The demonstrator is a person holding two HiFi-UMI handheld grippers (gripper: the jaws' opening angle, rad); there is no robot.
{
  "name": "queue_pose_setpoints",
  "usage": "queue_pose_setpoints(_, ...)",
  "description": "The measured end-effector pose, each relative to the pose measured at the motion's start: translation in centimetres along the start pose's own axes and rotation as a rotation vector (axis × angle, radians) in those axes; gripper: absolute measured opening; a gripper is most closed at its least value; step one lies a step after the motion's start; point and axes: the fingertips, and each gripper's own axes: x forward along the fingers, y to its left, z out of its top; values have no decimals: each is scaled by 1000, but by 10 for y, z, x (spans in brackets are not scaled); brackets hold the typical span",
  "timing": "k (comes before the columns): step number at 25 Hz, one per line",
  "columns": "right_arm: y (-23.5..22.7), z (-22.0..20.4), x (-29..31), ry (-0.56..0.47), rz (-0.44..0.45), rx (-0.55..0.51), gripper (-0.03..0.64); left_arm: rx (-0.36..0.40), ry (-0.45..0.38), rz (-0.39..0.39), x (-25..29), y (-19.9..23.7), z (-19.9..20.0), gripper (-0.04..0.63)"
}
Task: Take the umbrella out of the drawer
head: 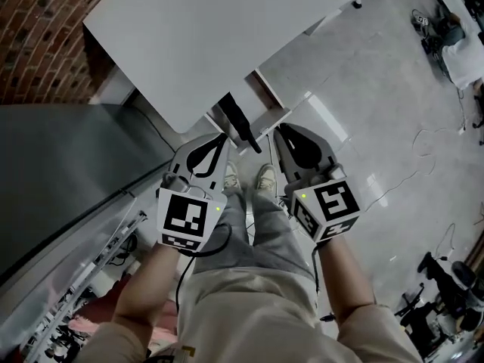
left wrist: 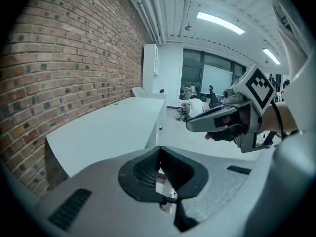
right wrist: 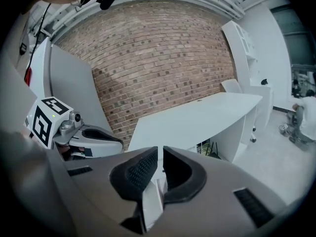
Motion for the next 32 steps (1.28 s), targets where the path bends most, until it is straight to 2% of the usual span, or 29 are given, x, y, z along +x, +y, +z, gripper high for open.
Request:
queue_pose_setpoints(4, -16, -29, 17, 32, -3, 5, 14, -28, 17, 5, 25, 0, -25, 8)
queue_pose_setpoints(7, -24, -55, 28, 65, 2, 11, 76, -27, 31, 12, 42, 0, -43, 8)
queue_pose_setpoints(18, -42, -161, 83, 170, 24, 23, 108, -67, 116, -18, 96, -7, -131, 8)
queue_pose_setpoints(23, -48, -209, 105, 224, 29, 33, 111, -110, 153, -22, 116, -6, -172, 8)
queue_pose_setpoints(32, -57, -287, 127, 281, 12, 46, 127, -102, 206, -38, 139, 1, -232, 8)
